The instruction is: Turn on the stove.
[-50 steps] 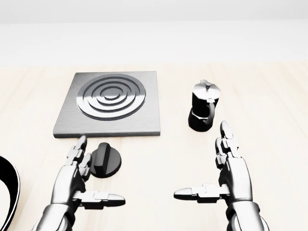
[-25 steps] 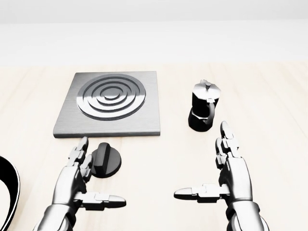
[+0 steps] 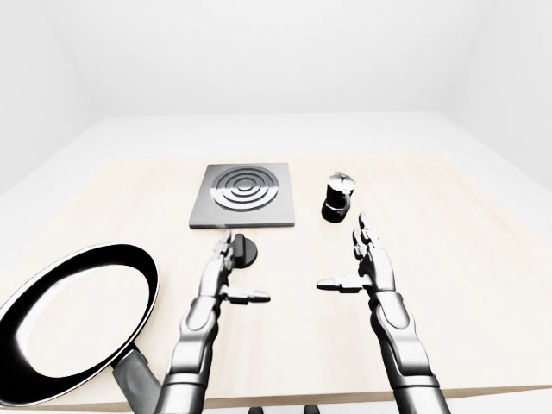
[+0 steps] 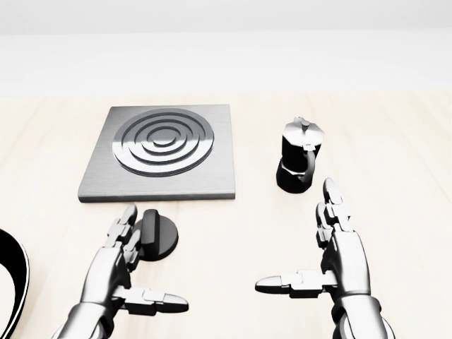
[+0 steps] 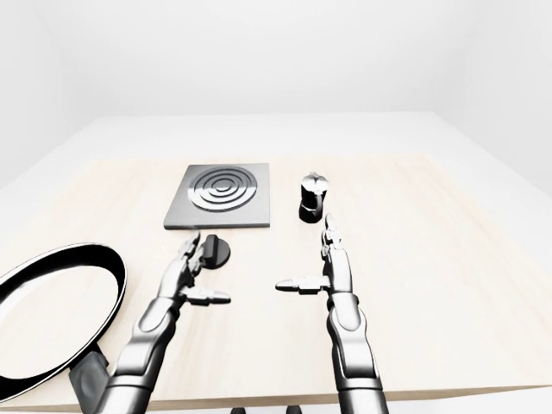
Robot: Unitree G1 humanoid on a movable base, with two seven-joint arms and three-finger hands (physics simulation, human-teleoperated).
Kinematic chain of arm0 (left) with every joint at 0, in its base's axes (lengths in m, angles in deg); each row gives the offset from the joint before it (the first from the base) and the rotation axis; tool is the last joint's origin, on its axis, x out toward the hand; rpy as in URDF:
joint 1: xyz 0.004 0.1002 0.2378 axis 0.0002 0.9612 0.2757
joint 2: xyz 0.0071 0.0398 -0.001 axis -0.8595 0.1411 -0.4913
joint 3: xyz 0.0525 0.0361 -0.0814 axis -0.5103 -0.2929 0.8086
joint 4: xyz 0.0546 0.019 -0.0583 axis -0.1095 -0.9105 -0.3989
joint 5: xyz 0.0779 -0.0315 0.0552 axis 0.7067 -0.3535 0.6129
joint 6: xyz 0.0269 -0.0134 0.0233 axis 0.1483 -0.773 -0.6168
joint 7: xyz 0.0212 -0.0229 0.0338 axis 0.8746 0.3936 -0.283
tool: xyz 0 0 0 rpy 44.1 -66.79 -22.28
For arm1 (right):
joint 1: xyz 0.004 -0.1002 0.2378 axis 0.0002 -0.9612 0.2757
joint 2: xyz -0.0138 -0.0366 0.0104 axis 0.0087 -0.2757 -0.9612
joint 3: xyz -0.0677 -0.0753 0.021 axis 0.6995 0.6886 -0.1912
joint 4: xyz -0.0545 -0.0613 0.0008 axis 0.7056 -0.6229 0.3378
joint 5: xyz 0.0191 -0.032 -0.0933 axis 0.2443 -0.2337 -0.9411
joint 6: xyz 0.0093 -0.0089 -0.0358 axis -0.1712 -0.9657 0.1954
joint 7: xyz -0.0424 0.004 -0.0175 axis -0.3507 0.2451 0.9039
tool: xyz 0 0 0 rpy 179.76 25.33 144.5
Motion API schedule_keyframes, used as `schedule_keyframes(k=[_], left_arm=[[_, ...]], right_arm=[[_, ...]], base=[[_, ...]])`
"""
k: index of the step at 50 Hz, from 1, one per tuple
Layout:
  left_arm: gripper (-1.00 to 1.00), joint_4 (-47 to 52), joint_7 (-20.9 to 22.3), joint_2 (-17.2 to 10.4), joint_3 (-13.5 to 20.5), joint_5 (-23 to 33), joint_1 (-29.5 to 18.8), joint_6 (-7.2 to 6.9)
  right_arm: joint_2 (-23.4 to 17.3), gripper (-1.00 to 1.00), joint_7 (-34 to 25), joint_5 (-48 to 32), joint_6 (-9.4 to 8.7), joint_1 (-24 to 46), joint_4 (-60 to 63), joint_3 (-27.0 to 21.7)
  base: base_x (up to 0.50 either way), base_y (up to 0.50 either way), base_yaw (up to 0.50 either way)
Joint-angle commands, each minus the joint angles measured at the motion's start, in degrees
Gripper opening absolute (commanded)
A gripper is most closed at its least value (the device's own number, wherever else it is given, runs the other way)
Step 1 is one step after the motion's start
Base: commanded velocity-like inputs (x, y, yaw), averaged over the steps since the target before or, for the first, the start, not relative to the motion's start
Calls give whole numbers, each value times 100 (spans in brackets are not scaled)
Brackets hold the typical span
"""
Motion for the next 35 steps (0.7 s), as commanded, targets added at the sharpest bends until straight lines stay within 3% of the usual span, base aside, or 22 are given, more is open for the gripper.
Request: schedule_keyframes(k=[1, 18, 19, 24, 28, 35], left_arm=[[100, 67, 134, 14, -68, 99, 70, 0], [100, 186, 318, 29, -175, 284, 196, 0], [100, 282, 326, 39, -191, 302, 233, 0], [100, 434, 413, 50, -246, 371, 307, 0], [100, 570, 528, 50, -364, 512, 403, 186], [100, 665, 669, 71, -436, 650, 467, 298]], right_arm=[[0, 100, -6, 0, 10, -2, -12, -1], [1, 100, -5, -1, 12, 4, -26, 0], [-5, 100, 2, 5, -210, -14, 213, 7], [1, 100, -1, 0, -224, -16, 231, 2], [2, 100, -3, -3, -228, -16, 233, 1], [2, 100, -2, -3, -230, -16, 234, 0]], base=[[0, 0, 0], [0, 0, 0], [0, 0, 0], [0, 0, 0], [0, 0, 0], [0, 0, 0]])
